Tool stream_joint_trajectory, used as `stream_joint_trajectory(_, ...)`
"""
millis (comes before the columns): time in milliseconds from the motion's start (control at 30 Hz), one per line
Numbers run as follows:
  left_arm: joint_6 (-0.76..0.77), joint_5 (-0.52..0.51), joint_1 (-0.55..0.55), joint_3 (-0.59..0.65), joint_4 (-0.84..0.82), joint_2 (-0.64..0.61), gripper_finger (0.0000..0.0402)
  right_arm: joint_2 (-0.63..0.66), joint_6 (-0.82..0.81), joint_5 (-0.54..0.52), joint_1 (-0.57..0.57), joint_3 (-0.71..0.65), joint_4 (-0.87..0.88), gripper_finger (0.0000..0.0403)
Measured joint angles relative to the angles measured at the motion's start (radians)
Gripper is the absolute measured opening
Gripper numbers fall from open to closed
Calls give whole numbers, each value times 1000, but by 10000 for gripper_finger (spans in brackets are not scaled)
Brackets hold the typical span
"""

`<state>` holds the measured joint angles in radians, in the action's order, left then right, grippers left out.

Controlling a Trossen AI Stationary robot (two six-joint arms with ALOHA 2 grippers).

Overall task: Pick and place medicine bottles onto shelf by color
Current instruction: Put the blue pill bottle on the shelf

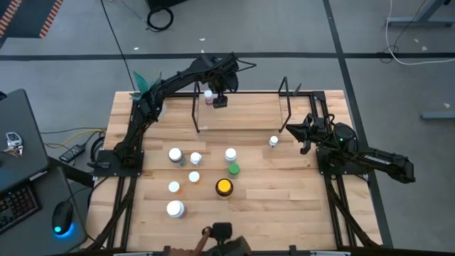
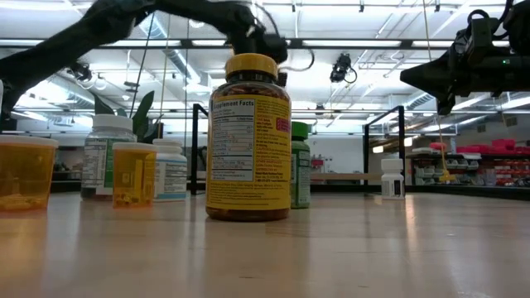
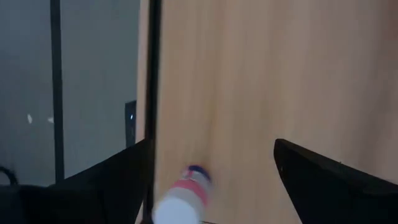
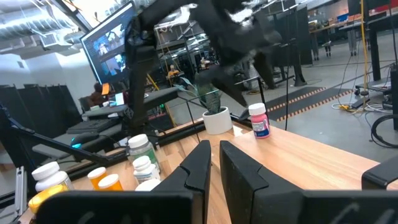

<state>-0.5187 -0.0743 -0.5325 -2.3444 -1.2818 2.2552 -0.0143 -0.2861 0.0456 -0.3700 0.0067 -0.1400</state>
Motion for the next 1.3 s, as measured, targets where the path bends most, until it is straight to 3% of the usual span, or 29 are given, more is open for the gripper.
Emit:
stream_joint_trajectory(367,142,35,135,4,-133,-160,294,0,0,0,0,0,0,42)
stream_joint_trajectory(800,311,25,364,28,-286,-173,286,0,0,0,0,0,-1,42)
stream_joint_trajectory(1300,412,-62,545,32,-286,-231,213,0,0,0,0,0,0,42)
